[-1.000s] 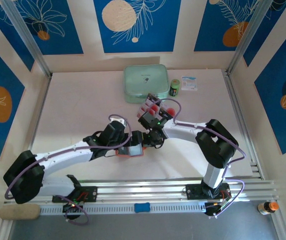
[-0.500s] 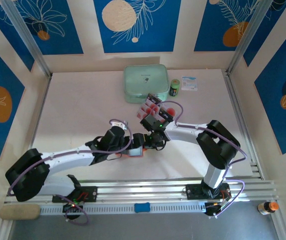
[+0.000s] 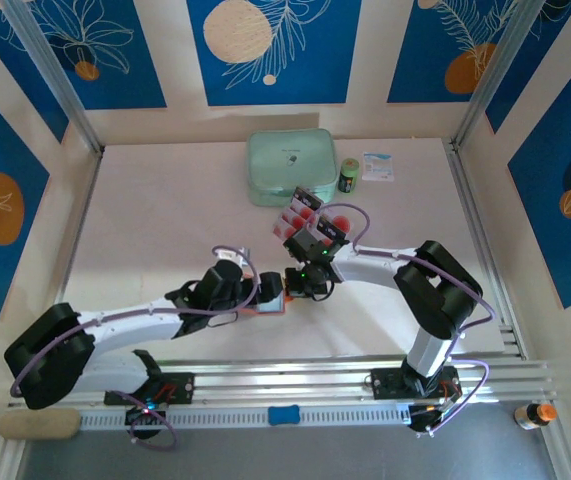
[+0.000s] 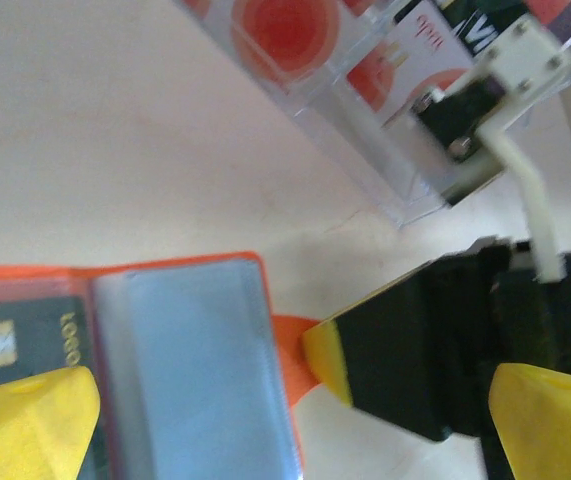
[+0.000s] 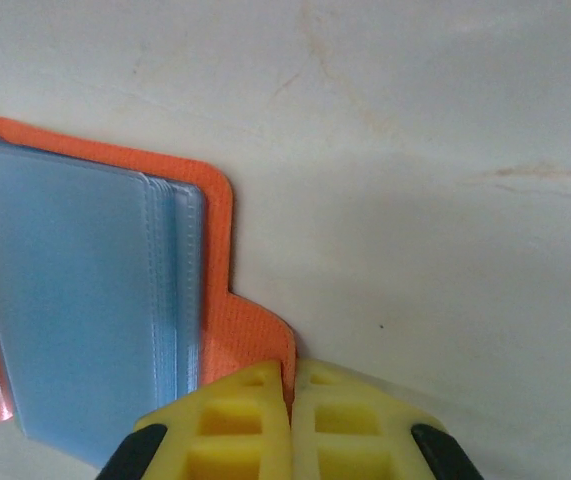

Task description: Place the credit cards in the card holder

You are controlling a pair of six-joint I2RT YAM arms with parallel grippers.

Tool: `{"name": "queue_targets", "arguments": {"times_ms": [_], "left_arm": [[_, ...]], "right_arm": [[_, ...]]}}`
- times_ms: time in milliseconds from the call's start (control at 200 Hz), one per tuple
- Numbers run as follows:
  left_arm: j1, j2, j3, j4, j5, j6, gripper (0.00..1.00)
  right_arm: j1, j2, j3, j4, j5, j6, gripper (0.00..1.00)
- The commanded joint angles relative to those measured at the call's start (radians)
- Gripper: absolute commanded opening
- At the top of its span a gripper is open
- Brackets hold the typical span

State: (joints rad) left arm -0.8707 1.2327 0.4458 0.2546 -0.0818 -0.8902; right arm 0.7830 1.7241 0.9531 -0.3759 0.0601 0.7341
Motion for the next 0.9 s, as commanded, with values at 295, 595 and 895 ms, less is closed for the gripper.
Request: {"name": "queue_targets", "arguments": {"times_ms": [295,595,895], "left_arm": [[0.002,-0.039,-0.011,0.048,-0.005,0.028,1.00],[0.015,-0.025,-0.043,0.022,-0.025,0.064,1.00],[0.024,0.012,-0.071,0.014,-0.031,0.114,1.00]], "right_arm": [[-0.004,-0.013,-0.022,-0.017,-0.014,0.019,0.03],[-0.010,-0.009,-0.024,-0.012,-0.020,0.019,0.03],[-0.018,-0.009,-0.031,0.000,-0.035,0.027,0.04]]}}
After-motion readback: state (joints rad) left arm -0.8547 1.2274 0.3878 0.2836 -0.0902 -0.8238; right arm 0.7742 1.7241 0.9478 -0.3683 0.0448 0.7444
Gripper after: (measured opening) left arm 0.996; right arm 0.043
